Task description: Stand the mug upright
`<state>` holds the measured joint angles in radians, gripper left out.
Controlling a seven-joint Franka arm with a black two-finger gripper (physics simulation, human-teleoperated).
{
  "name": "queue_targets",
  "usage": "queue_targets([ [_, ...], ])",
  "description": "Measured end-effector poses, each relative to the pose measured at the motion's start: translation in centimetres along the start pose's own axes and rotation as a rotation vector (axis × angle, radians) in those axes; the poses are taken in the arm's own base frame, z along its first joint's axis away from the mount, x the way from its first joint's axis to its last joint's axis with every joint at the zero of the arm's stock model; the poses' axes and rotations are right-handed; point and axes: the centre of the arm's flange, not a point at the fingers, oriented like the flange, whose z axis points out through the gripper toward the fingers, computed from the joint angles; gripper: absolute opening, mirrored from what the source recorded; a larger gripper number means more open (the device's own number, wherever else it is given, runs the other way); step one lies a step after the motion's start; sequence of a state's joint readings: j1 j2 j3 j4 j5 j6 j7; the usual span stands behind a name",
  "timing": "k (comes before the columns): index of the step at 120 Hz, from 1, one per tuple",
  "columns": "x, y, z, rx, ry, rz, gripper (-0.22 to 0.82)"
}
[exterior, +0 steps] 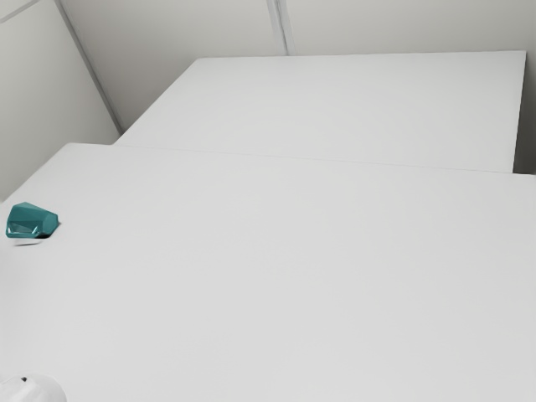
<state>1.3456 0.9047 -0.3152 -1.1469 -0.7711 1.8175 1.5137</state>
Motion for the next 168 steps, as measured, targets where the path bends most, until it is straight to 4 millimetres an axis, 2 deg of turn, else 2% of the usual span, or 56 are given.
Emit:
queue_targets([
  [39,-0.3,-0.3,3.1,-0.055,0.029,-0.022,0.6],
  [63,0.0,-1.2,2.2,-0.03,0.037,-0.004,0.6],
  [85,0.2,-2.0,2.4,-0.017,0.046,0.01,0.59],
  [111,1.0,-2.7,4.3,-0.016,0.055,0.03,0.58],
  [133,1.0,-2.5,6.3,-0.039,0.05,0.025,0.57],
  [168,1.9,-1.9,7.3,-0.051,0.032,0.032,0.51],
])
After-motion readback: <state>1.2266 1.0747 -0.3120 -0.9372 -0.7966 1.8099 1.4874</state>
